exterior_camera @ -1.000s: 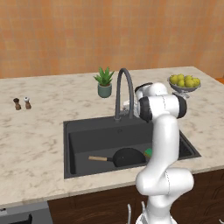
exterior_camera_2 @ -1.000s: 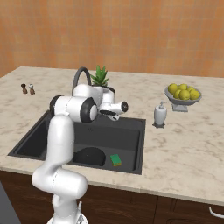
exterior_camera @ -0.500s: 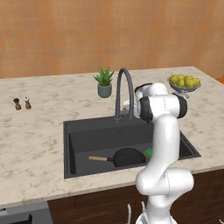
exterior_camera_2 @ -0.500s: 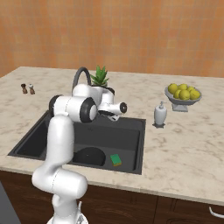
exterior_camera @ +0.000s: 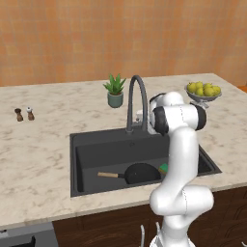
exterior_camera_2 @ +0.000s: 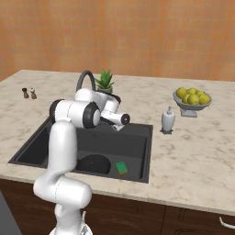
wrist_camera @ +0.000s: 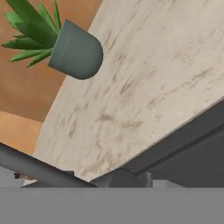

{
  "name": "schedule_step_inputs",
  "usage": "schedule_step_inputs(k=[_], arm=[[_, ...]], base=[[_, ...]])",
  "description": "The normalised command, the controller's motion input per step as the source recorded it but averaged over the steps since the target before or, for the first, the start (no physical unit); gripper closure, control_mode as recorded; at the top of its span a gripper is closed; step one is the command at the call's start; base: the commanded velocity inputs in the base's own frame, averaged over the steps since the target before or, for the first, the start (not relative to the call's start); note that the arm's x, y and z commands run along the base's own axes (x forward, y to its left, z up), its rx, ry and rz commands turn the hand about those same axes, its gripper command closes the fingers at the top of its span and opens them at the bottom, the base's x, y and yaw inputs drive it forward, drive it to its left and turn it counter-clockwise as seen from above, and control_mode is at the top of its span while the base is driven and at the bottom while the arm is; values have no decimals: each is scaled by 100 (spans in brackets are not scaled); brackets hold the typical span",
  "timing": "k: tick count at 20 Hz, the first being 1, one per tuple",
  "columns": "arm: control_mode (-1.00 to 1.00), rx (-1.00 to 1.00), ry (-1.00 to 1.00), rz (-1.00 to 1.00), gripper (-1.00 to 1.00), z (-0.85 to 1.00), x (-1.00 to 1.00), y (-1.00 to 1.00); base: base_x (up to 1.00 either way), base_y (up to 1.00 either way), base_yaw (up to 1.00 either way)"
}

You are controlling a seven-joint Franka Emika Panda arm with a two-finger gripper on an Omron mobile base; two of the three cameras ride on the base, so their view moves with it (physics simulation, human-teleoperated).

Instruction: Pick the pan and sponge and place them into the sink. Then turn on the water.

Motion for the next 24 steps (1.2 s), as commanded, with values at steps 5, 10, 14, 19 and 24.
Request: schedule_step_inputs(k=[5,10,14,19,24], arm=[[-100,17,43,-1,100,5,38,-20],[-100,10,21,-3,100,0,15,-14],[-100,2,1,-5,100,-5,0,-1],[-100,0,0,-1,100,-3,0,0],[-100,0,0,0,100,0,0,0]], base=[[0,0,0],[0,0,0],[0,0,0],[0,0,0],[0,0,0]])
